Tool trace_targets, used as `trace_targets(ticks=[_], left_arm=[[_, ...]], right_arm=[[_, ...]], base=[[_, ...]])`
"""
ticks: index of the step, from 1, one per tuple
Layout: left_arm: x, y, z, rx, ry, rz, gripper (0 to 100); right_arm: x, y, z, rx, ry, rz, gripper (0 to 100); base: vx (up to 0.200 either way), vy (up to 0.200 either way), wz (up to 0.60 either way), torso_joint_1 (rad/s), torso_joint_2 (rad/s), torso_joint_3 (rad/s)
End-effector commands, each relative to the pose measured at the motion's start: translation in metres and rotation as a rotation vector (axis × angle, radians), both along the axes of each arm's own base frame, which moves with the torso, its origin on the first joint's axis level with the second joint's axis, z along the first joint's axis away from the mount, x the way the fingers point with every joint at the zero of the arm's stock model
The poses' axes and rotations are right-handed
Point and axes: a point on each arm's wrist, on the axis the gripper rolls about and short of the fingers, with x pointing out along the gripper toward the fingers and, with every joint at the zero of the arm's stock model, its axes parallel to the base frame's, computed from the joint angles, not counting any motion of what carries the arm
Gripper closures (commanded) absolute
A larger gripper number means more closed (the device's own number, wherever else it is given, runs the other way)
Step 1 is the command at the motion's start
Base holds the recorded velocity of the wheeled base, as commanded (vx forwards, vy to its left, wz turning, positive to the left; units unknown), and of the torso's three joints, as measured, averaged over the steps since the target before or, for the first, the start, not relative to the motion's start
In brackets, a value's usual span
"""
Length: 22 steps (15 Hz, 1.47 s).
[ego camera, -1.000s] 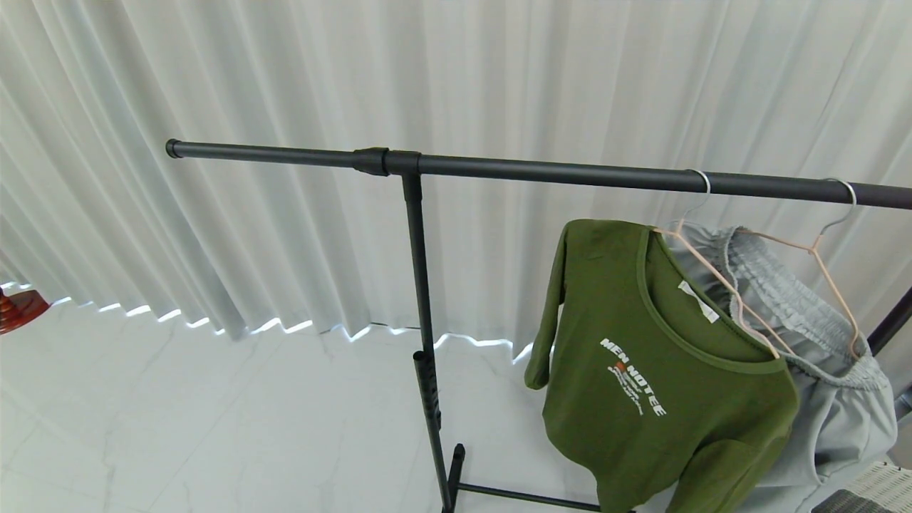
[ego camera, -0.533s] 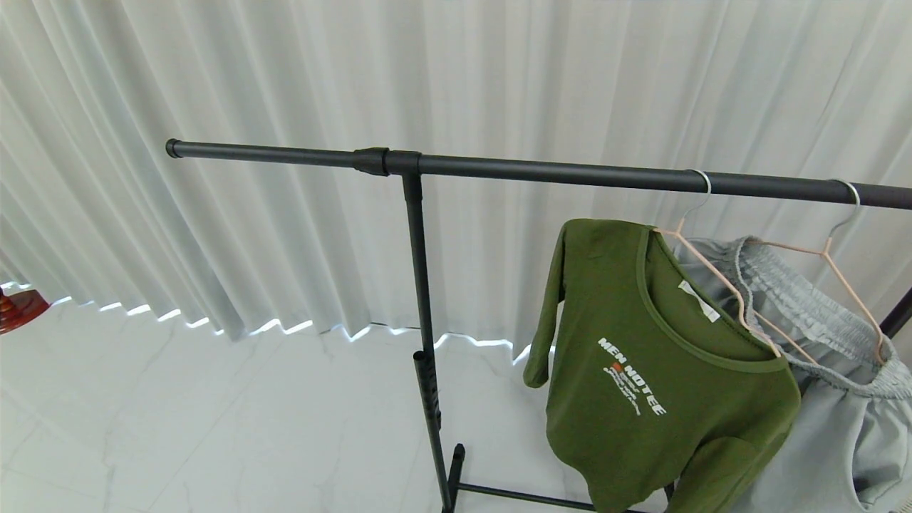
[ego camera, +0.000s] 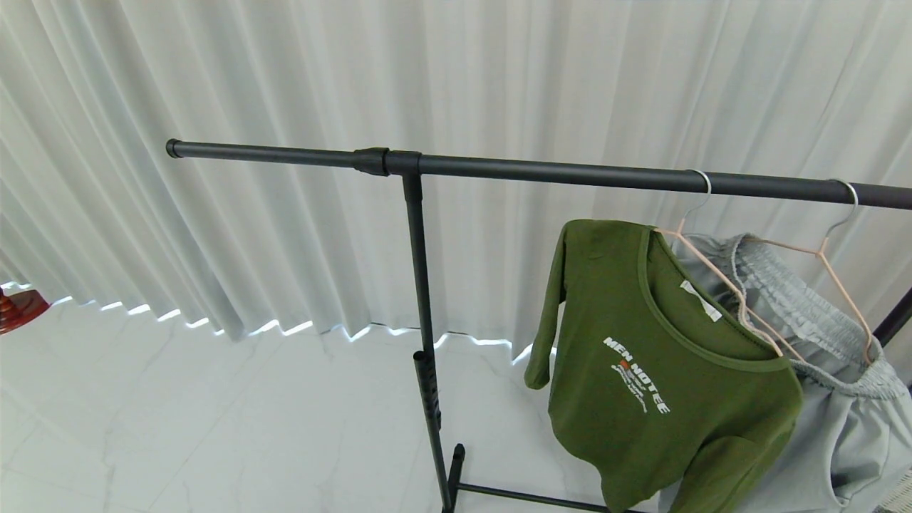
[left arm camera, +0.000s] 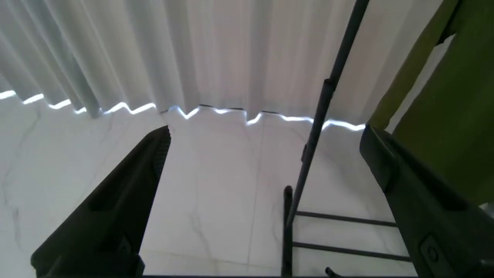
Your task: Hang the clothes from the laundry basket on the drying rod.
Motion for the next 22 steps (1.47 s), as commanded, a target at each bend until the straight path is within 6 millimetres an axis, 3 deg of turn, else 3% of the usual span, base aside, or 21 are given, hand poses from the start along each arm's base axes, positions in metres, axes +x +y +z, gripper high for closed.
trace_targets(ticks=[1, 5, 10, 12, 22], left_arm=[[0.001, 0.0, 0.0, 0.001, 0.008, 0.022, 0], [0.0, -0.003, -0.001, 0.015, 0.009, 0.177, 0], [-0.001, -0.003, -0.001, -0.011, 0.002, 0.17, 0], [-0.004, -0.001, -0.002, -0.007, -0.034, 0.084, 0], [-0.008, -0.002, -0.003, -0.008, -0.082, 0.102, 0]], right_arm=[[0.0, 0.0, 0.0, 0.007, 0.001, -0.001, 0], [0.0, 0.0, 0.0, 0.024, 0.002, -0.003, 0], [0.0, 0.0, 0.0, 0.053, 0.003, -0.003, 0], [0.0, 0.0, 0.0, 0.053, 0.002, -0.003, 0], [0.0, 0.0, 0.0, 0.053, 0.002, -0.003, 0]], base=[[0.0, 0.0, 0.0, 0.0, 0.0, 0.0], [0.0, 0.0, 0.0, 0.0, 0.0, 0.0], [0.0, 0.0, 0.0, 0.0, 0.0, 0.0], [0.0, 0.0, 0.0, 0.0, 0.0, 0.0], [0.0, 0.0, 0.0, 0.0, 0.0, 0.0]])
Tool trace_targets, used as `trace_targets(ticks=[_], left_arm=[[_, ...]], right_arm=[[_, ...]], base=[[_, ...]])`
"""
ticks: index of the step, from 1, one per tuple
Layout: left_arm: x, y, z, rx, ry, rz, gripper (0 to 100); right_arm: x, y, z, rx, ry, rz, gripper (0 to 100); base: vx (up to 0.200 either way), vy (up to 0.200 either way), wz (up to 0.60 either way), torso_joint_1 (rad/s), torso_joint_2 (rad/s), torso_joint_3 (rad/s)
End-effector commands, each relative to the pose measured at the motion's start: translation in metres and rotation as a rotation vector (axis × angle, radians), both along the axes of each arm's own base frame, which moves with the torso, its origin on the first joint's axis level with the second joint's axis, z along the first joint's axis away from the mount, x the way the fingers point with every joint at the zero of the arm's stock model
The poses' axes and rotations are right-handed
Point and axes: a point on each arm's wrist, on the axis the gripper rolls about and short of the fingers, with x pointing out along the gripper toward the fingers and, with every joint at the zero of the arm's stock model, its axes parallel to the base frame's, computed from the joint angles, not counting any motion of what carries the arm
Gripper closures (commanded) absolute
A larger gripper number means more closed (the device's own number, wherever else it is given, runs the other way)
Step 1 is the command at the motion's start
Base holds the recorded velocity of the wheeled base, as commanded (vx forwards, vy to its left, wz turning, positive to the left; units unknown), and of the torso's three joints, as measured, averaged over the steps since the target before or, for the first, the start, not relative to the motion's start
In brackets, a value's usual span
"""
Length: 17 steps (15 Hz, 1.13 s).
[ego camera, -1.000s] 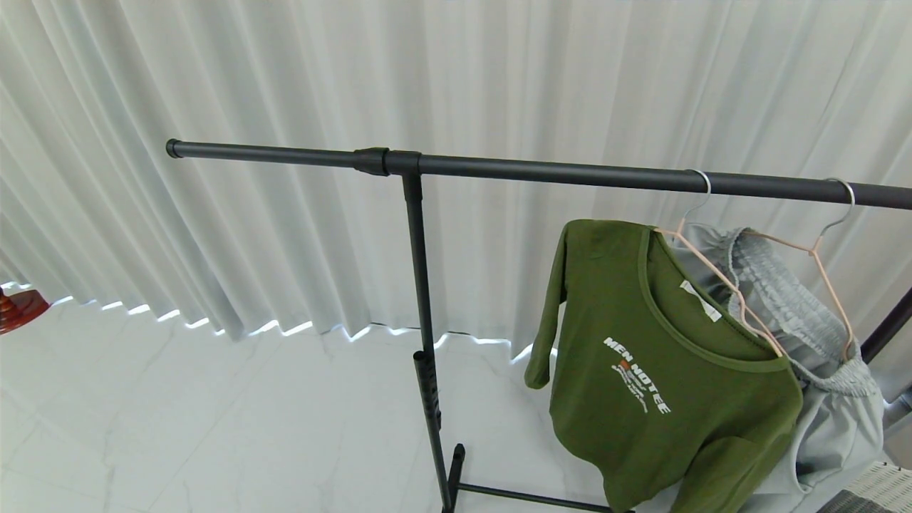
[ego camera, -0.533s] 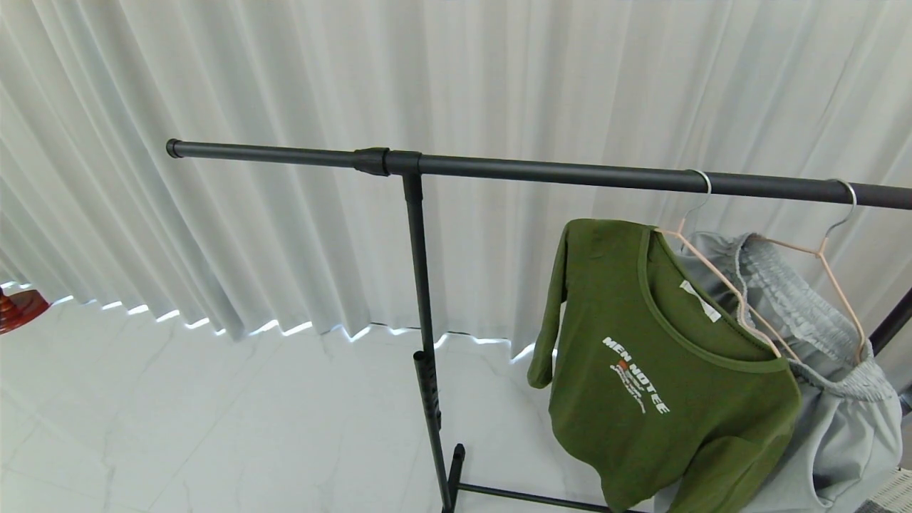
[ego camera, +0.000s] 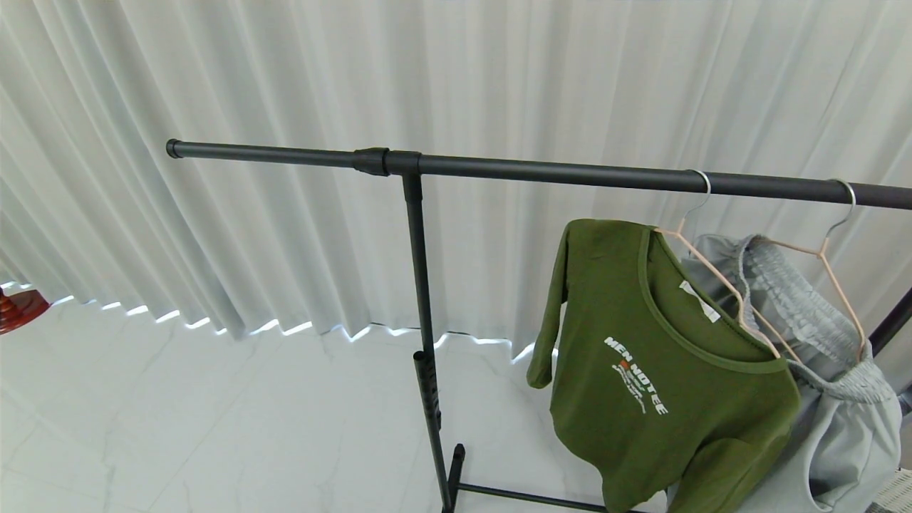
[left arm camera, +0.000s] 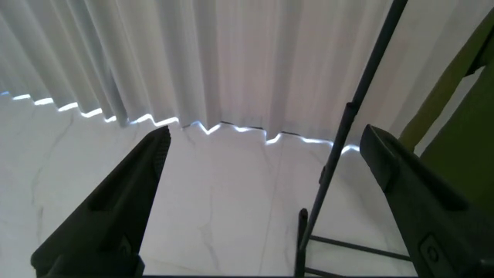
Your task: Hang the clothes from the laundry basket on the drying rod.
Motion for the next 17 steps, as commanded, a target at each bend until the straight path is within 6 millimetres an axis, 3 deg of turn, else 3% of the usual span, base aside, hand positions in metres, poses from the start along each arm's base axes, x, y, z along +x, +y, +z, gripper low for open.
trace_targets(ticks=[1, 17], left_arm=[[-0.0002, 0.0, -0.0001, 0.0, -0.002, 0.001, 0], [-0.0002, 0.0, -0.0001, -0.014, -0.002, 0.001, 0]], right_arm=[[-0.0001, 0.0, -0.0001, -0.001, -0.001, 0.001, 0], [0.0, -0.0001, 0.0, -0.001, 0.0, -0.002, 0]], base=[[0.0, 0.0, 0.0, 0.0, 0.0, 0.0], [0.0, 0.0, 0.0, 0.0, 0.0, 0.0]])
